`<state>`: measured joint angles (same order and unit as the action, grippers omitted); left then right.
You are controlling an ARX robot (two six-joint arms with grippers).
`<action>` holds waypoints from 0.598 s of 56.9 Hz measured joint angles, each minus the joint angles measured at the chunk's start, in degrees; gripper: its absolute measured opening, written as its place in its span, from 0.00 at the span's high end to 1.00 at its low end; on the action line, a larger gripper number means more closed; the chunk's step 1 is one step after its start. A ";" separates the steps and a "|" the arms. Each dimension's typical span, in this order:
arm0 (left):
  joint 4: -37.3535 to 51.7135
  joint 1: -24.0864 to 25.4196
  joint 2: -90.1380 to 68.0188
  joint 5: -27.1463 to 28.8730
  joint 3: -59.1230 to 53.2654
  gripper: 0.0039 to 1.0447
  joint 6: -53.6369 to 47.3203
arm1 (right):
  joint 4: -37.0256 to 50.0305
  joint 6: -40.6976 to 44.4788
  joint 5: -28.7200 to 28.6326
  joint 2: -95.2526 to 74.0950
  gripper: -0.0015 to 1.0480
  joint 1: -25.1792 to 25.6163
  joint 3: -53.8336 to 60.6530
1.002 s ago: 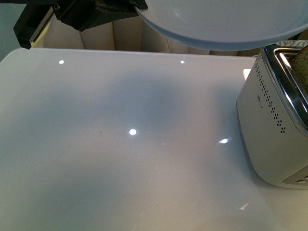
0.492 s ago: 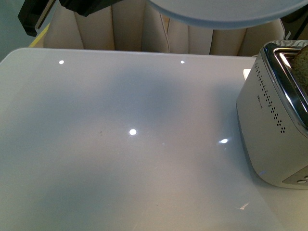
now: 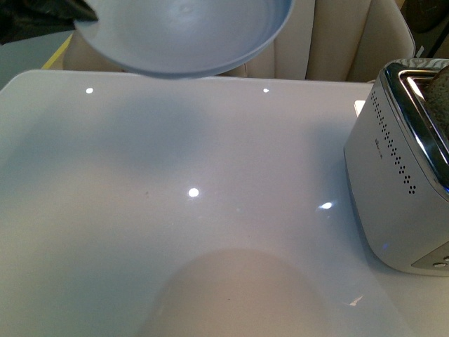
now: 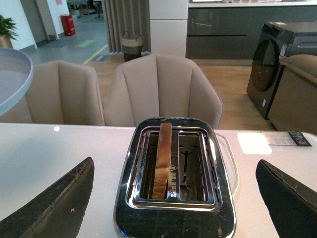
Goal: Left arm holds plate, right arm toasts bread
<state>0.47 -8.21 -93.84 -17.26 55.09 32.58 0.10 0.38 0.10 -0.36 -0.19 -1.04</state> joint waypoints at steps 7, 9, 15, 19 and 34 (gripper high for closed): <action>2.12 5.18 -1.20 -1.42 -2.80 0.97 -2.78 | 0.00 0.00 0.00 0.00 0.08 0.00 0.00; 3.15 7.45 -2.10 -1.84 -4.11 0.97 -3.72 | 0.00 0.00 0.00 0.00 0.08 0.00 0.00; 4.96 10.82 -4.13 -2.54 -6.49 0.97 -5.55 | 0.00 0.00 0.00 0.00 0.08 0.00 0.00; 6.12 12.46 -5.70 -3.34 -8.11 0.97 -6.67 | 0.00 0.00 0.02 0.00 0.08 0.00 0.00; 11.37 18.99 -12.83 -5.68 -11.56 0.97 -10.95 | 0.00 0.00 0.00 0.02 0.08 0.00 0.00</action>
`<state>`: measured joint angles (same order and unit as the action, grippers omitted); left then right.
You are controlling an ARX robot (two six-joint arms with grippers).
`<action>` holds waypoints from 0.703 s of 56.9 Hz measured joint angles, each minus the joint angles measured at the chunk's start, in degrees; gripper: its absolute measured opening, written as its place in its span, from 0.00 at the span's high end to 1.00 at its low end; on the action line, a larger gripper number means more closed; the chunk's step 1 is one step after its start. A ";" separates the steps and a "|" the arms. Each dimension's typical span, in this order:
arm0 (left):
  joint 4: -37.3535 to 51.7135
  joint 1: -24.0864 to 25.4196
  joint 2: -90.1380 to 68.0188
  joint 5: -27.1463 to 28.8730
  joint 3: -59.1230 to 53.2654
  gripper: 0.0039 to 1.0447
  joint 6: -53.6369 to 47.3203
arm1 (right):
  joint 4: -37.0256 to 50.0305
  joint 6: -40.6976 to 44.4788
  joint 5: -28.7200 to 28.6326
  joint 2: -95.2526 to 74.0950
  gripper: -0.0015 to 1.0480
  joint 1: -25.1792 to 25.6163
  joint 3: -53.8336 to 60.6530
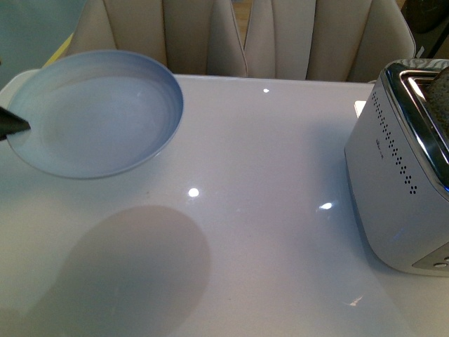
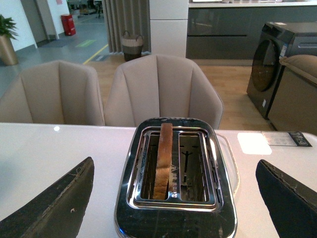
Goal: Left arm holds plate, right arm toasts bread
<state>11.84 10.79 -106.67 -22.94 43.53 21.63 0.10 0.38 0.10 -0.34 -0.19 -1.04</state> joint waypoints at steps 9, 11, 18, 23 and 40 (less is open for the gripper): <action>2.49 3.72 -4.31 -0.92 -0.24 0.97 -1.79 | 0.00 0.00 0.00 0.00 0.08 0.00 0.00; 2.95 4.66 -5.55 -0.96 -0.24 0.97 -2.43 | 0.00 0.00 0.00 0.00 0.08 0.00 0.00; 4.13 6.64 -9.44 -1.20 -0.17 0.97 -4.13 | 0.00 0.00 0.00 0.00 0.08 0.00 0.00; 4.52 7.41 -11.65 -1.86 -0.15 0.97 -5.60 | 0.00 0.00 0.00 0.00 0.08 0.00 0.00; 7.80 10.47 -18.73 -4.15 0.90 0.97 -9.97 | 0.00 0.00 0.02 0.02 0.08 0.00 0.00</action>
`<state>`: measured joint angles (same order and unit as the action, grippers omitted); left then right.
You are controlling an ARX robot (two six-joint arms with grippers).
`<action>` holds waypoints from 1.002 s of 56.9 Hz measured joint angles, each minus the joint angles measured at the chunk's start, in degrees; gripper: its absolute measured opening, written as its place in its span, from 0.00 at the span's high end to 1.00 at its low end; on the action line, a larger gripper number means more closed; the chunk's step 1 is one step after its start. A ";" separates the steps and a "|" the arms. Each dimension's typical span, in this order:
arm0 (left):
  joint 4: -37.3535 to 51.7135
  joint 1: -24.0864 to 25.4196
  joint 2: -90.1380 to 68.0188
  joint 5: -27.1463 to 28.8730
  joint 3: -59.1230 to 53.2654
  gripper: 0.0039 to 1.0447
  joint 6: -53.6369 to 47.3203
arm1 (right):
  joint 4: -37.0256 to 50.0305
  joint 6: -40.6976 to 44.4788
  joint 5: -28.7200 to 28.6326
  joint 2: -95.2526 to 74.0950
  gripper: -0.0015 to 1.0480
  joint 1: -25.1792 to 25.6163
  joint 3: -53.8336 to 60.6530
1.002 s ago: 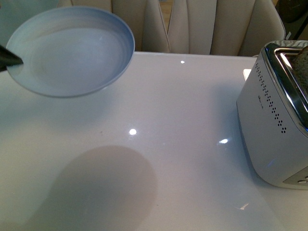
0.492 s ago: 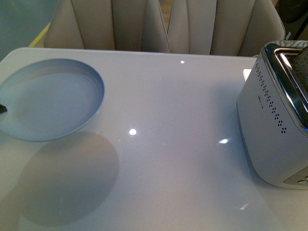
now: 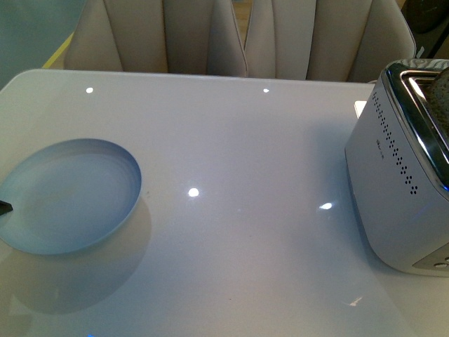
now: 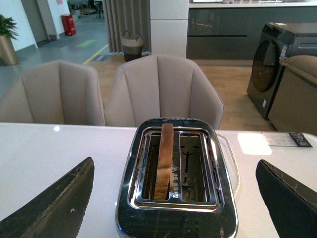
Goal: Left arm holds plate, right arm toasts bread
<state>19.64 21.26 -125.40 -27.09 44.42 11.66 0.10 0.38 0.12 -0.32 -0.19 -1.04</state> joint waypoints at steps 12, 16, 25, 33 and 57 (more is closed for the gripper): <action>0.92 0.66 -3.98 -0.66 2.14 0.97 -2.34 | 0.00 0.00 -0.02 0.00 0.08 0.00 0.00; 0.70 0.46 -5.20 -0.76 2.73 0.97 -3.76 | 0.00 0.00 0.00 -0.02 0.08 0.00 0.00; 0.61 0.11 -6.58 -0.81 3.17 0.97 -5.07 | 0.00 0.00 -0.02 0.00 0.08 0.00 0.00; 0.07 0.11 -7.06 -0.70 3.67 0.97 -5.57 | 0.00 0.00 -0.02 0.00 0.08 0.00 0.00; -0.90 0.13 -5.42 0.57 3.30 0.39 -5.79 | 0.00 0.00 -0.02 0.00 0.08 0.00 0.00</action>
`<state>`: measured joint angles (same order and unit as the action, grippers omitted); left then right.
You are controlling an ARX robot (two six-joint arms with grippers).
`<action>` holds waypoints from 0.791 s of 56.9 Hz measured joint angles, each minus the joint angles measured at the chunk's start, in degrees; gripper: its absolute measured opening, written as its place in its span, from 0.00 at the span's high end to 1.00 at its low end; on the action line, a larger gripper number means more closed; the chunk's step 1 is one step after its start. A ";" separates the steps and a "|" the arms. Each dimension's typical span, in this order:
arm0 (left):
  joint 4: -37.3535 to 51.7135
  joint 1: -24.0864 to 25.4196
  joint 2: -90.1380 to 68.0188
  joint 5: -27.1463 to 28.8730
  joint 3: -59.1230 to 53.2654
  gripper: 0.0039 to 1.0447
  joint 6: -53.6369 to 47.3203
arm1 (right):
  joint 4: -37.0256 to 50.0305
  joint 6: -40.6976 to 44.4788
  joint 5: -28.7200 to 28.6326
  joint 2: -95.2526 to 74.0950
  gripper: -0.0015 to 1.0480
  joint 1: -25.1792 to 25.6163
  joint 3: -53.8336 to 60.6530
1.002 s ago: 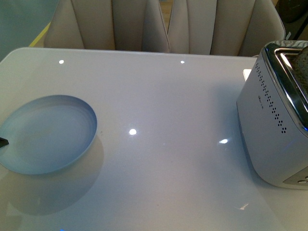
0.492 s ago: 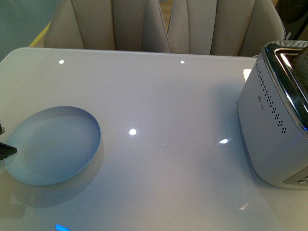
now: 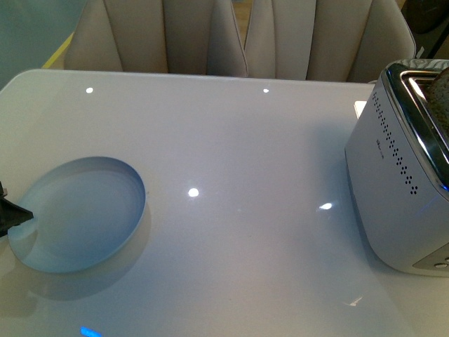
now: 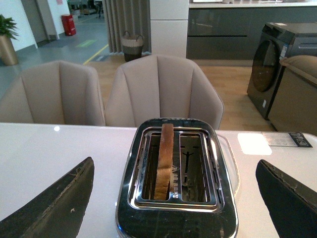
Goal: Left arm holds plate, right arm toasts bread
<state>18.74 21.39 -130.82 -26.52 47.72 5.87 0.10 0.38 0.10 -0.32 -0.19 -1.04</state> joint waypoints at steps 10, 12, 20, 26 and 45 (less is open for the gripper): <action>0.11 0.04 7.45 0.79 -2.23 0.15 1.44 | 0.00 0.00 0.00 0.00 0.08 0.00 0.00; 0.11 0.00 10.05 0.68 -3.06 0.09 1.51 | 0.00 0.00 0.02 0.00 0.08 0.00 0.00; -2.10 -1.42 23.26 1.14 -6.23 0.07 2.27 | 0.00 0.00 0.00 0.00 0.08 0.00 0.00; -4.59 -4.46 34.14 4.09 -7.45 0.07 4.09 | 0.00 0.00 0.02 0.00 0.08 0.00 0.00; -6.47 -15.82 50.66 15.91 -7.41 0.07 12.46 | 0.00 0.00 0.00 0.00 0.08 0.00 0.00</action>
<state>12.27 5.56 -80.16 -10.61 40.32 18.33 0.10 0.38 0.10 -0.32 -0.19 -1.04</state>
